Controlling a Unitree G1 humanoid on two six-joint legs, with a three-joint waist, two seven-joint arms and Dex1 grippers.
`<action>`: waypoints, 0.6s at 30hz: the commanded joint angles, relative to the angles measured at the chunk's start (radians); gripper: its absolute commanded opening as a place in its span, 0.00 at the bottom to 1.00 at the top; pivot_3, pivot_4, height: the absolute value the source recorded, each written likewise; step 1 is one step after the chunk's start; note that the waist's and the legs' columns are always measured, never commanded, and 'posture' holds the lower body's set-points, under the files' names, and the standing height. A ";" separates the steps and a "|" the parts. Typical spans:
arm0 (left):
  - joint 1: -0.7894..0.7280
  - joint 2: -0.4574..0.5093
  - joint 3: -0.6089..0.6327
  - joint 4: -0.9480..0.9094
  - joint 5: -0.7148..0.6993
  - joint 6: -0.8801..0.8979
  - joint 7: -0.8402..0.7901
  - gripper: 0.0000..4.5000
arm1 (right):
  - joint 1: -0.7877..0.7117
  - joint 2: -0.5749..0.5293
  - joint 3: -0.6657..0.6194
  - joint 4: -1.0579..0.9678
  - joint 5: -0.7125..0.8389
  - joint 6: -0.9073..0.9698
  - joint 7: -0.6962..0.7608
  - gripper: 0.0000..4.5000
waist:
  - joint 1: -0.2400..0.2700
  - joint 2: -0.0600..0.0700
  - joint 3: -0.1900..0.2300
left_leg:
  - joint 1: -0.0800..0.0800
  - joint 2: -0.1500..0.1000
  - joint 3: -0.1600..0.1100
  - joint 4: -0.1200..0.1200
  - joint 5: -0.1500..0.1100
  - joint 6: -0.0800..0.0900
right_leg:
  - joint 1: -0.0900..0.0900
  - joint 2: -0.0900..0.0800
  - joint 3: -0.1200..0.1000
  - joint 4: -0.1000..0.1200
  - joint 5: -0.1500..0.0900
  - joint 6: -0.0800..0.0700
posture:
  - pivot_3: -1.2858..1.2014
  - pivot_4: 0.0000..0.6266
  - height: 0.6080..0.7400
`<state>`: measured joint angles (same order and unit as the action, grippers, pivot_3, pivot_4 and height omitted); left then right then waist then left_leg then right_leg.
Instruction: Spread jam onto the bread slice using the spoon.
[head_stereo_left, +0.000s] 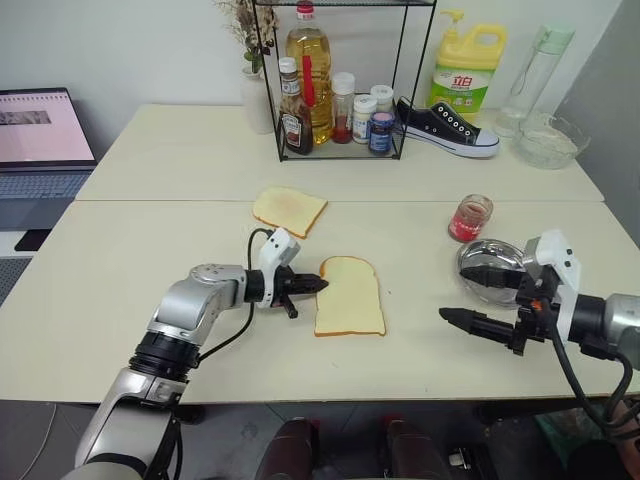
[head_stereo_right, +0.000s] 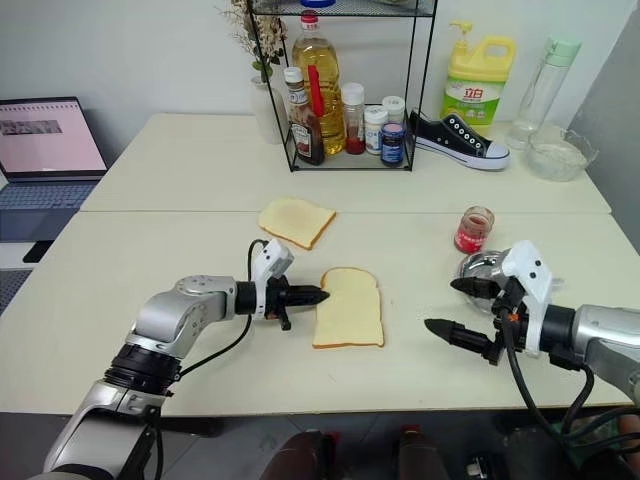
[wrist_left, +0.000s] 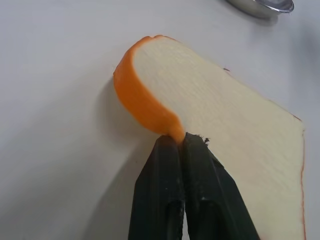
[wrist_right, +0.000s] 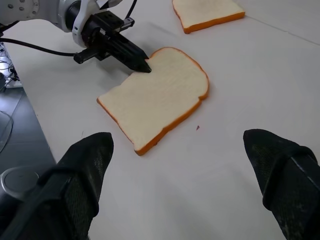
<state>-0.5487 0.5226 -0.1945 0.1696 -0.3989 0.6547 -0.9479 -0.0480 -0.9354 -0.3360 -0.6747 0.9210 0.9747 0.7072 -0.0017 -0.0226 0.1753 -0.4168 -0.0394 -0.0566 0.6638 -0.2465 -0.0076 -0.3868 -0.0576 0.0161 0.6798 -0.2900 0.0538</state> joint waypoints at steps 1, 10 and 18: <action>0.002 -0.005 0.030 -0.030 0.002 -0.012 0.006 0.27 | -0.002 -0.010 -0.010 -0.011 0.005 -0.018 0.008 1.00 | 0.000 0.000 0.000 | 0.000 0.000 0.000 0.000 0.000 0.000 | 0.000 0.000 0.000 0.000 0.000 0.000 | 0.52 0.24 1.00; 0.084 0.234 0.007 -0.140 0.051 -0.022 -0.133 0.89 | 0.149 0.005 -0.167 0.012 -0.050 -0.033 -0.034 1.00 | -0.001 0.000 0.000 | 0.000 0.001 0.000 -0.001 0.000 0.000 | 0.000 0.000 0.000 0.000 0.000 0.000 | 0.52 0.24 1.00; -0.081 0.141 0.039 -0.183 0.058 -0.231 -0.157 0.99 | 0.190 0.137 -0.306 0.092 -0.109 -0.038 -0.204 1.00 | 0.027 -0.001 0.000 | 0.000 -0.002 -0.001 0.001 0.000 0.000 | 0.002 -0.002 0.000 -0.001 0.000 0.000 | 0.52 0.24 1.00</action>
<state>-0.6036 0.6681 -0.1853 0.0338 -0.3152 0.4587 -1.0856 0.1507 -0.8104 -0.5937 -0.5869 0.8105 0.9469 0.5439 0.0252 -0.0231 0.1753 -0.4170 -0.0410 -0.0575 0.6648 -0.2466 -0.0074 -0.3846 -0.0593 0.0164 0.6791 -0.2897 0.0542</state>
